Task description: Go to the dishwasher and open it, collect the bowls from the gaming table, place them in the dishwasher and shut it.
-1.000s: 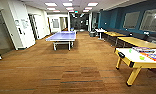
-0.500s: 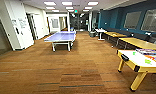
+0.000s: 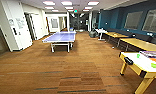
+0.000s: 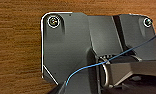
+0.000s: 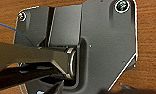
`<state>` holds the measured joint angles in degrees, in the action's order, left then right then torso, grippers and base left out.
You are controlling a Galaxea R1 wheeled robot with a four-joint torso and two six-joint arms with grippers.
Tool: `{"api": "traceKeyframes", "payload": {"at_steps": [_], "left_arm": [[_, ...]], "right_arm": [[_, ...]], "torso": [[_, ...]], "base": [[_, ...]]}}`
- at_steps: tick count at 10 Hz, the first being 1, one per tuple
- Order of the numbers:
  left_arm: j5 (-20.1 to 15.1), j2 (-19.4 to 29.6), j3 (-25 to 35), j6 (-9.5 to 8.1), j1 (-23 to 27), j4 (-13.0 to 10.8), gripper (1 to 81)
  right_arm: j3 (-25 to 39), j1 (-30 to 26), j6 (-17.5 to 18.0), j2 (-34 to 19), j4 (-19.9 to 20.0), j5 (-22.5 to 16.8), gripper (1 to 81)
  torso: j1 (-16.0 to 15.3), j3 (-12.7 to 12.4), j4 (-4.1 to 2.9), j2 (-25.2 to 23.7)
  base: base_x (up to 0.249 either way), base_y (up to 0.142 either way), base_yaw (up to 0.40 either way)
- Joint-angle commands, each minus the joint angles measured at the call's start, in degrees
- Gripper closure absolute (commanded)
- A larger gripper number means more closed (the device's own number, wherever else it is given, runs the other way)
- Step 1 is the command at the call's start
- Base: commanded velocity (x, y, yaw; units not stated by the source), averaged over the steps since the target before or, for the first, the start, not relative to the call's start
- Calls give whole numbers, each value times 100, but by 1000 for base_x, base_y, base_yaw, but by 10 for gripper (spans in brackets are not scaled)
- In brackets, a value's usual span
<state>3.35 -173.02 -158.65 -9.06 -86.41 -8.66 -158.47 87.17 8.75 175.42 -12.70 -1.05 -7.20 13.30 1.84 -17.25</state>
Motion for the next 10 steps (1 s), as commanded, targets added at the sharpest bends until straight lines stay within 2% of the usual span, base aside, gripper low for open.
{"api": "traceKeyframes", "payload": {"at_steps": [1, 5, 8, 10], "left_arm": [[-291, 22, -17, 9, 252, 22, 10], [-291, 13, -17, 18, 259, 22, 10], [-300, 13, -17, 18, 252, 22, 10], [-300, 13, -17, 18, 260, 13, 10]], "right_arm": [[19, -248, -40, 30, -31, -308, 10], [19, -257, -32, 30, -13, -308, 10], [19, -257, -32, 22, -4, -308, 10], [19, -257, -32, 22, -4, -308, 10]], "torso": [[0, 0, 0, 0], [-7, 0, 0, 2], [-5, 0, 0, 4], [-11, 2, 0, 9]], "base": [[275, 0, 0], [234, 0, 0], [123, 0, 0], [0, 0, 0]]}}
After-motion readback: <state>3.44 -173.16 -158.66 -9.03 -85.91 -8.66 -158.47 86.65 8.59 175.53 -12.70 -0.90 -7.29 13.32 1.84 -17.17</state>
